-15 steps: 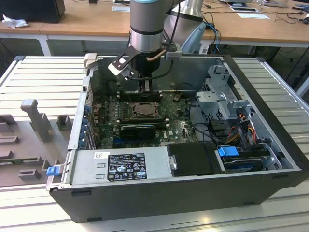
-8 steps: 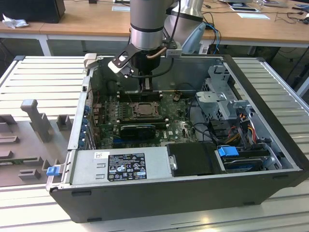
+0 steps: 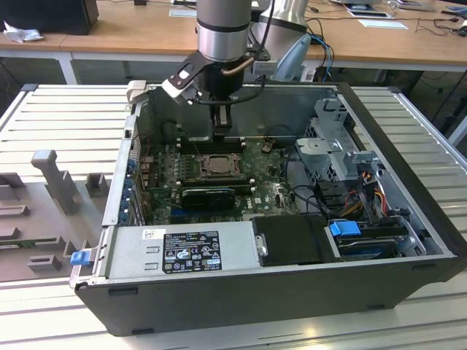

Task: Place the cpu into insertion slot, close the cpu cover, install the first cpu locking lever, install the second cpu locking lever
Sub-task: 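Install the first cpu locking lever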

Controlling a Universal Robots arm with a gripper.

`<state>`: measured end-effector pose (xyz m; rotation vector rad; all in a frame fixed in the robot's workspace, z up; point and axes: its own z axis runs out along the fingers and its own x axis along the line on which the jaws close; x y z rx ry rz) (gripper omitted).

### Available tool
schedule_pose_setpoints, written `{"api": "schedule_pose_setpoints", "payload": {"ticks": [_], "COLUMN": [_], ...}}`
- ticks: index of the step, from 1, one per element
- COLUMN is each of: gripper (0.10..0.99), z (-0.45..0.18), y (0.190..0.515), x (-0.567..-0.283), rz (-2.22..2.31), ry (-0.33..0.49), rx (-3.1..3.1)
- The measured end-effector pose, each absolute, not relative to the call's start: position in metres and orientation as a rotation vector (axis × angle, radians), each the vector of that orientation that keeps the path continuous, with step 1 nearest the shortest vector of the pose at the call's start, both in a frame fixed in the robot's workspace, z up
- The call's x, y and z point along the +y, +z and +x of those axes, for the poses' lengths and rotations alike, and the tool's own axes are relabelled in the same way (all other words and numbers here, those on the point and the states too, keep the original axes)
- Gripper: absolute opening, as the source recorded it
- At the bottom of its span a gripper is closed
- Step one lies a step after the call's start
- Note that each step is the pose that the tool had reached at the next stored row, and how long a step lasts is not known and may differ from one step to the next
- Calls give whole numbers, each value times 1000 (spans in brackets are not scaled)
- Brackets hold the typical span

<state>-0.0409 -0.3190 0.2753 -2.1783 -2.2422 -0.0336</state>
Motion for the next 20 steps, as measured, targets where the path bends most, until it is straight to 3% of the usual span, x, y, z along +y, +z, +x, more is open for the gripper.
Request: {"api": "schedule_pose_setpoints", "payload": {"ticks": [5, 20], "gripper": [106, 106], "z": [-41, -41], "y": [290, 288], "x": [-319, -319], "rz": [-2181, -1836], "ry": [-29, -25], "rx": [-2244, -2531]}}
